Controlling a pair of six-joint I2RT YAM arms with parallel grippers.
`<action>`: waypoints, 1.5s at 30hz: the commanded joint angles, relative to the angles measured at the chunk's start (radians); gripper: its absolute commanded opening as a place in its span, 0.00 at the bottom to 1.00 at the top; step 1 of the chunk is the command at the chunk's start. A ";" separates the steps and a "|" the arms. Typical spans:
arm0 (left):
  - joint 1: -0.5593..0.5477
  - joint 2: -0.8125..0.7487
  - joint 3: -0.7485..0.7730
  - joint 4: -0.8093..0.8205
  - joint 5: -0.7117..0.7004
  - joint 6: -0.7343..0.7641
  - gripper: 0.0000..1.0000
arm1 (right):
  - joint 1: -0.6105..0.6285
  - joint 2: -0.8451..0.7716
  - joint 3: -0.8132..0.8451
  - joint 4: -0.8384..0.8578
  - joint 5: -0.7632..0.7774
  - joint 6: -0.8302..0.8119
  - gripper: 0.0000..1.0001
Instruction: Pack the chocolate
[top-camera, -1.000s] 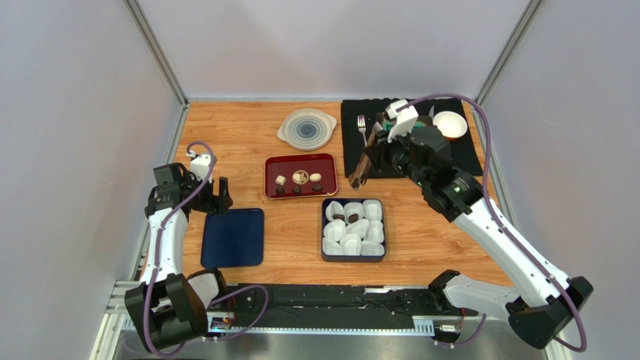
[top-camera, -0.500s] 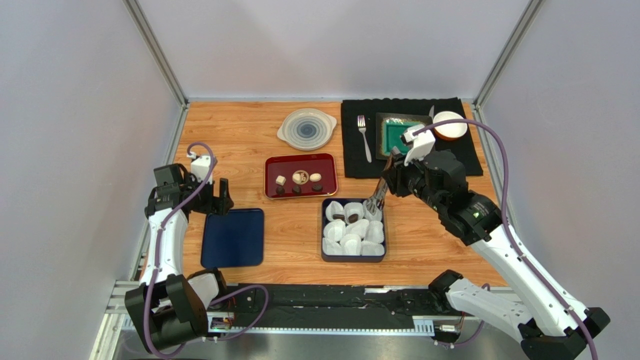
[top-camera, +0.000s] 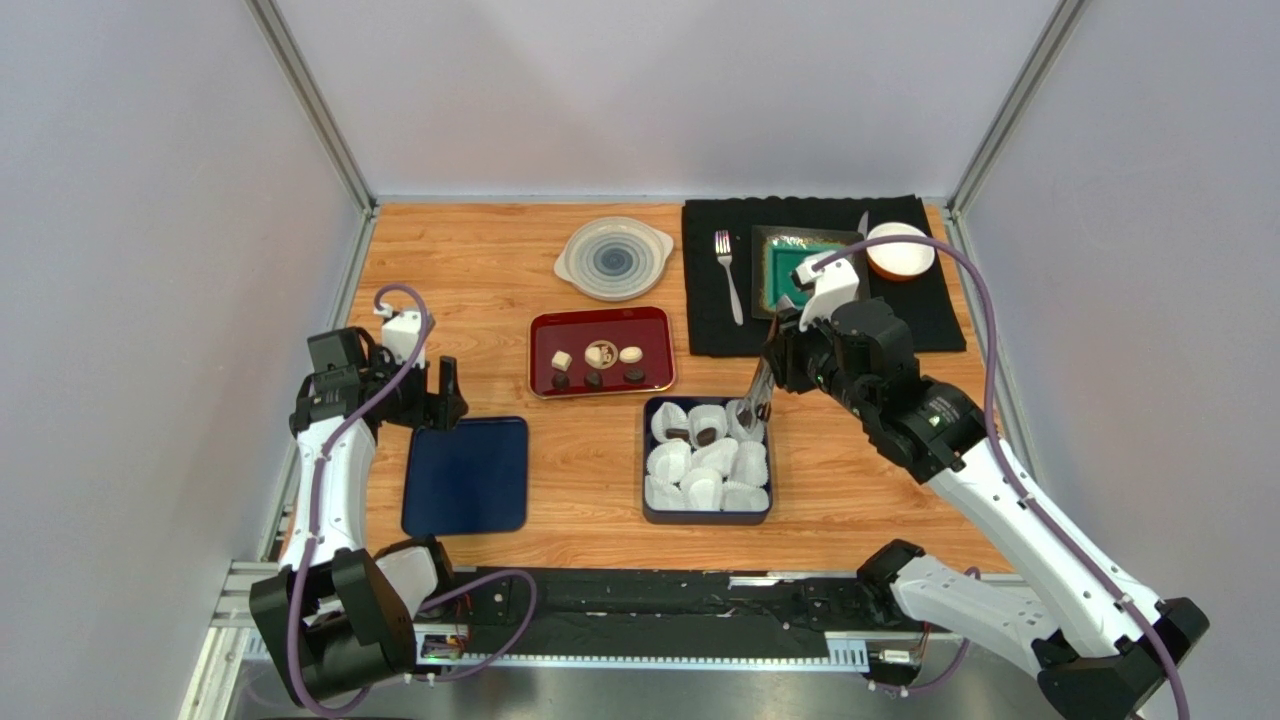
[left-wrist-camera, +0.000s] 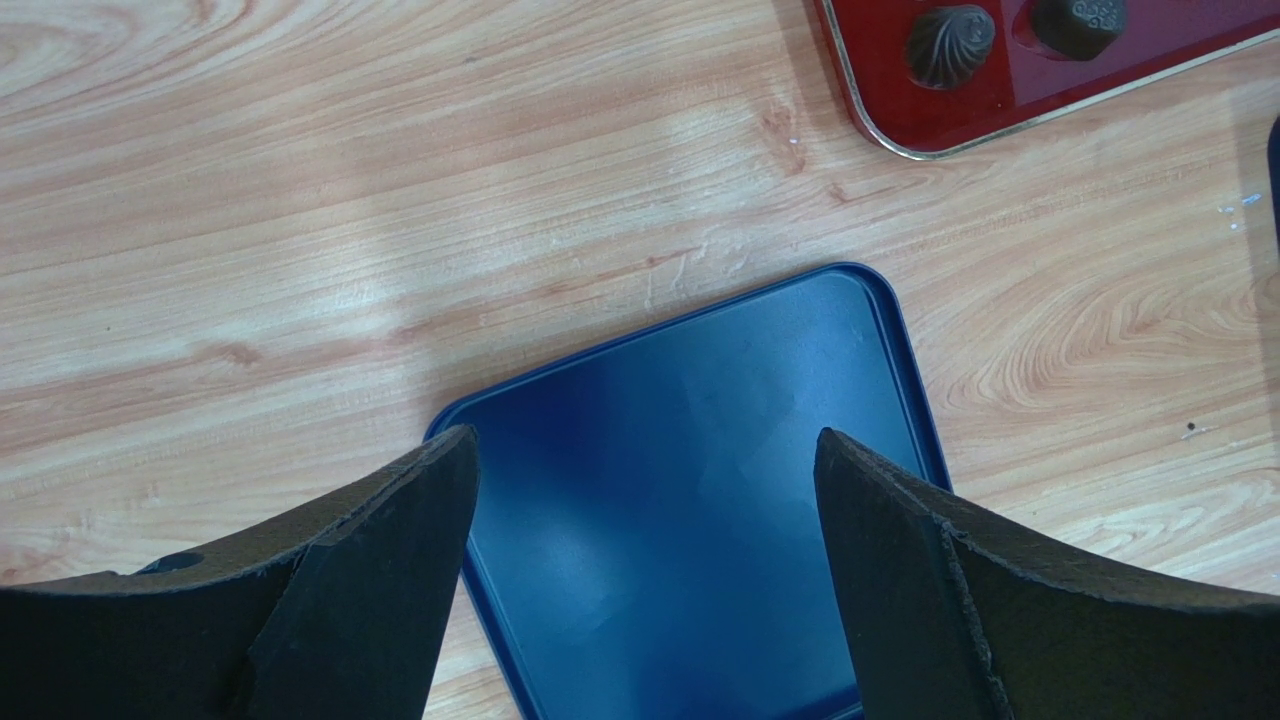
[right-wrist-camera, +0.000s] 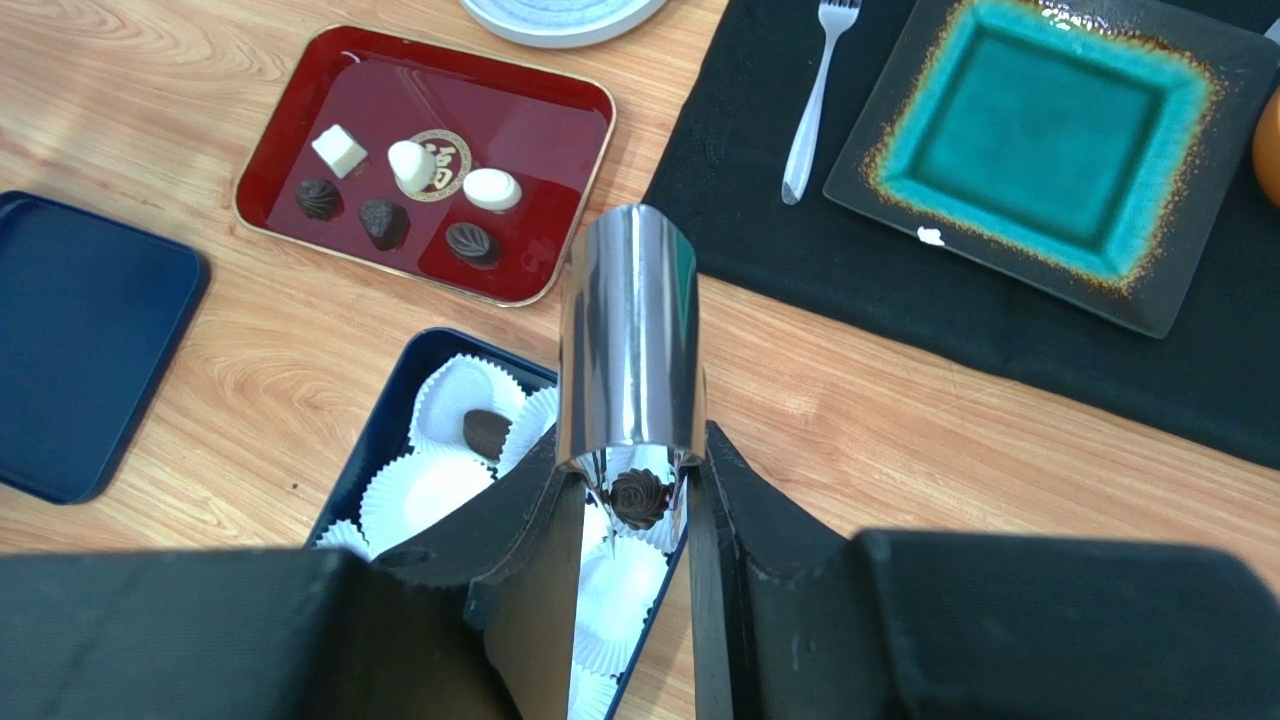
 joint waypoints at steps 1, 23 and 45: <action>0.011 -0.019 0.040 0.005 0.017 0.008 0.91 | 0.006 0.009 -0.006 0.077 0.022 -0.009 0.27; 0.013 -0.025 0.036 0.006 0.009 0.021 0.91 | 0.006 0.045 0.006 0.118 0.044 -0.021 0.38; 0.011 -0.014 -0.001 0.028 0.007 0.021 0.91 | 0.049 0.369 0.344 0.270 -0.171 0.000 0.37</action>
